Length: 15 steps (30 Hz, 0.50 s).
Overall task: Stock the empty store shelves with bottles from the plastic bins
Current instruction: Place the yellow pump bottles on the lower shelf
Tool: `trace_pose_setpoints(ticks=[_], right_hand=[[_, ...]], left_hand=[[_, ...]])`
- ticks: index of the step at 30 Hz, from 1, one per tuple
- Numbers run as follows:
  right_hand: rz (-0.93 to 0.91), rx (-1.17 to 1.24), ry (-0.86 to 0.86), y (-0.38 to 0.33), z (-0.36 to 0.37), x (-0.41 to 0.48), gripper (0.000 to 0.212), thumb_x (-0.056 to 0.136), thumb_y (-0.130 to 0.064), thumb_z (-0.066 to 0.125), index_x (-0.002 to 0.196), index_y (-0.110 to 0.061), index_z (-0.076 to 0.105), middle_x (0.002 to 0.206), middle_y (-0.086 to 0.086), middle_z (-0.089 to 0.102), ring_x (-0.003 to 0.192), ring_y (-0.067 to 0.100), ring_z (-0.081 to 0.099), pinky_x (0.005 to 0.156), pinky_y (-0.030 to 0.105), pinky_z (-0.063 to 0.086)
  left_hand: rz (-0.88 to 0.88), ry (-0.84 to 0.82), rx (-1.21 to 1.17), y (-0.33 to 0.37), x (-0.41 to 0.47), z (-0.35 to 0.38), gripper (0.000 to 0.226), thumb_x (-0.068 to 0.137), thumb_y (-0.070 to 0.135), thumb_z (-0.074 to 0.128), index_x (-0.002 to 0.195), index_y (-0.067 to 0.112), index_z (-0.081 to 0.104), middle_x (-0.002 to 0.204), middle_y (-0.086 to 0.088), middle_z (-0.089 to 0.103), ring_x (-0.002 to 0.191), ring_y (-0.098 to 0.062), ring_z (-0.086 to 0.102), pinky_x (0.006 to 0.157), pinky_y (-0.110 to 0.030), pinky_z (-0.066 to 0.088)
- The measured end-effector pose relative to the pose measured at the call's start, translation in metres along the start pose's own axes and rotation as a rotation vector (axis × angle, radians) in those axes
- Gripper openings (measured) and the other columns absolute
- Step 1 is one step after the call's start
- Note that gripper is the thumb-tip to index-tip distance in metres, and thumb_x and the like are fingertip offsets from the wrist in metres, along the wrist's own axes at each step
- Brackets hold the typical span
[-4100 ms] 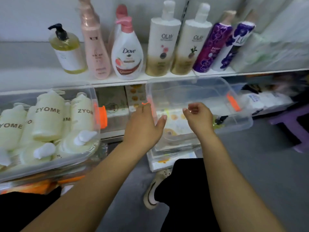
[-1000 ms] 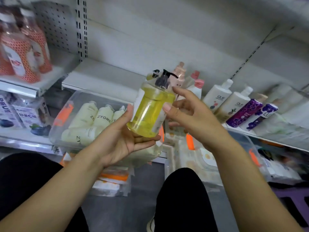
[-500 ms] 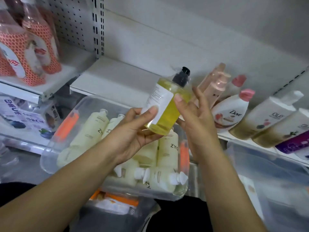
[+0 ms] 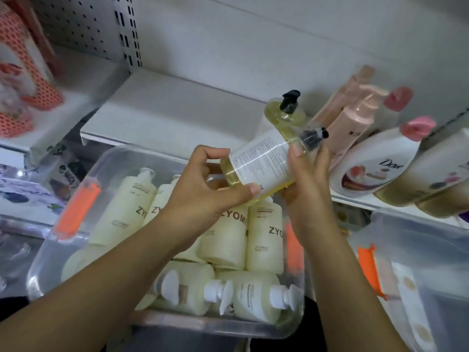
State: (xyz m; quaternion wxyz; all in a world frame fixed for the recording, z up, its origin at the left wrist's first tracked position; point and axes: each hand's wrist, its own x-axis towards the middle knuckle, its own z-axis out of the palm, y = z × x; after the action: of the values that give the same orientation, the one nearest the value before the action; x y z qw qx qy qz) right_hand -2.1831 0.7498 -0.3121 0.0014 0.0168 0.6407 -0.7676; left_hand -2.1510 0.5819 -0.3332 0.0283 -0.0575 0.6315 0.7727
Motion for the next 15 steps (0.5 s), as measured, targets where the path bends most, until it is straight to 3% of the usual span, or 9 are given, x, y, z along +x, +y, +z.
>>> trace_pose_setpoints(ticks=[4,8,10,12,15], right_hand=[[0.104,-0.041,0.085,0.007,0.015,0.002,0.117,0.049,-0.073,0.085,0.146,-0.041,0.028,0.135,-0.008,0.061,0.117,0.015,0.066,0.098,0.051,0.054],[0.149,0.128,0.065,0.009,0.018,0.004,0.098,0.065,-0.033,0.088,0.146,-0.029,0.033,0.114,-0.004,0.073,0.107,0.020,0.071,0.097,0.057,0.053],[0.124,0.234,-0.026,0.005,0.015,0.003,0.100,0.064,-0.018,0.084,0.148,-0.025,0.030,0.112,-0.002,0.074,0.109,0.022,0.069,0.102,0.056,0.049],[0.106,0.306,-0.125,0.003,0.010,0.000,0.103,0.063,-0.015,0.078,0.151,-0.023,0.025,0.118,0.004,0.069,0.115,0.028,0.062,0.105,0.058,0.044],[0.138,0.385,-0.216,0.003,0.006,0.000,0.114,0.060,-0.013,0.084,0.155,-0.018,0.022,0.136,0.017,0.059,0.128,0.038,0.053,0.109,0.061,0.038]], left_hand=[[0.158,0.080,0.153,-0.008,-0.008,-0.001,0.076,0.061,0.018,0.094,0.115,0.036,0.045,0.119,0.010,0.054,0.116,-0.017,0.061,0.081,-0.033,0.061],[0.088,0.050,0.277,-0.003,-0.009,-0.011,0.092,0.061,0.038,0.092,0.131,0.048,0.033,0.121,0.011,0.052,0.116,-0.012,0.060,0.088,-0.035,0.058],[-0.117,-0.056,0.064,0.006,-0.003,-0.022,0.083,0.069,0.050,0.082,0.139,0.036,0.040,0.127,-0.002,0.061,0.112,-0.021,0.066,0.093,-0.045,0.057],[-0.310,-0.229,-0.187,0.017,-0.001,-0.032,0.066,0.083,0.043,0.069,0.139,0.013,0.053,0.131,-0.021,0.062,0.116,-0.039,0.064,0.096,-0.052,0.054],[-0.268,-0.318,-0.217,0.023,-0.006,-0.038,0.044,0.087,0.029,0.064,0.120,0.000,0.067,0.117,-0.024,0.068,0.106,-0.040,0.068,0.085,-0.045,0.058]])
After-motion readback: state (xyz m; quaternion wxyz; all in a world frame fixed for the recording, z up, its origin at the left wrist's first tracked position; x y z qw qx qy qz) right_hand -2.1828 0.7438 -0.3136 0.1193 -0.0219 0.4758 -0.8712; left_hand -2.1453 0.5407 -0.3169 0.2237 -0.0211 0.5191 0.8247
